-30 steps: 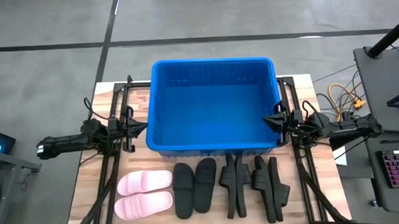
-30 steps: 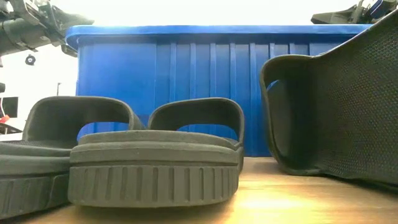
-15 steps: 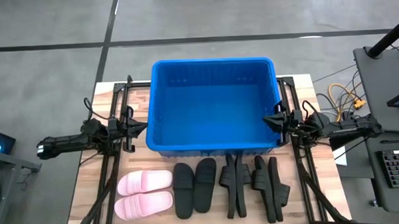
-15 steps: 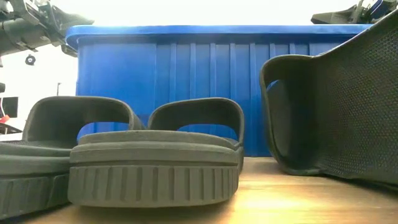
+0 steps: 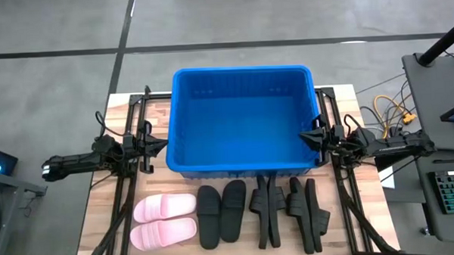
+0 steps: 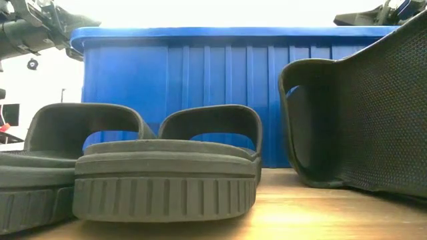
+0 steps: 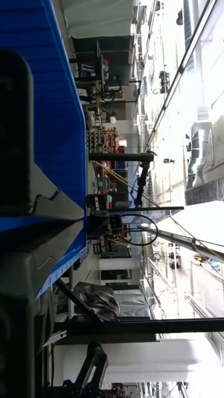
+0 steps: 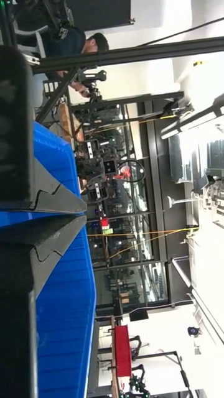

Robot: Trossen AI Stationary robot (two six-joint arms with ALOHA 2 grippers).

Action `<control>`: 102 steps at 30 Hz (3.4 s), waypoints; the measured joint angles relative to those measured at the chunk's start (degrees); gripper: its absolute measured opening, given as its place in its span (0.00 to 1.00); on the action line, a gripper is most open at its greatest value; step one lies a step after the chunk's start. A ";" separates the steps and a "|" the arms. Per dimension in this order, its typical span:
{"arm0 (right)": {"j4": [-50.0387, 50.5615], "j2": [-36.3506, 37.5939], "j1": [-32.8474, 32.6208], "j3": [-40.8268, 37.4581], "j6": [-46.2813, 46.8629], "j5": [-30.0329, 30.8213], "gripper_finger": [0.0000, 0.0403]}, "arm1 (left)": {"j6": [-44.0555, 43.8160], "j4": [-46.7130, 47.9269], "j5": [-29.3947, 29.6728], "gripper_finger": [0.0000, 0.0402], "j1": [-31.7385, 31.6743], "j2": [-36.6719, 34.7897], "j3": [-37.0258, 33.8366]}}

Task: Pick and place slides into bin
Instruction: Put the black slide into the blue organizer bin

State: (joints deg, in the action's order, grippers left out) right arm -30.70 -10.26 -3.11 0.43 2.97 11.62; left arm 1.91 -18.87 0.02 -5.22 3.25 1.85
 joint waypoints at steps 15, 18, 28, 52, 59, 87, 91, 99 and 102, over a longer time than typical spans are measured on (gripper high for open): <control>-17.62 0.00 0.04 -0.05 19.96 3.61 0.02 | -10.70 -5.57 1.83 0.00 -0.01 0.54 0.00; -21.52 0.00 0.04 -0.03 19.53 4.16 0.02 | -12.07 -13.09 3.46 0.00 0.01 0.97 0.00; -22.31 0.00 0.04 0.79 16.66 6.60 0.14 | -12.13 -24.27 8.89 0.15 -0.04 5.79 1.24; 36.33 -17.11 0.02 44.94 13.03 -5.57 0.45 | -12.17 -49.05 9.80 0.49 -0.04 34.36 21.83; 54.01 -27.64 -0.01 58.75 20.79 -14.11 0.45 | -12.22 -48.88 10.08 0.49 -0.02 38.09 24.61; 85.78 -60.93 -31.99 78.04 64.07 -24.92 0.45 | -21.25 -47.77 7.73 0.49 0.01 41.48 23.89; 90.51 -64.72 -37.28 78.07 72.86 -25.10 0.43 | -21.09 -47.91 7.71 0.49 0.01 41.90 23.69; 94.00 -71.56 -45.17 78.07 84.92 -25.29 0.39 | -21.14 -47.84 7.69 0.49 0.01 42.70 23.10; 94.08 -74.24 -46.45 78.07 87.59 -24.97 0.38 | -21.09 -47.77 7.71 0.49 -0.04 42.79 23.08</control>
State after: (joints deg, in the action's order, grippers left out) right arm 63.38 -84.51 -49.56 78.50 90.56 -13.35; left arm -19.18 -66.64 7.73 -5.26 46.03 24.93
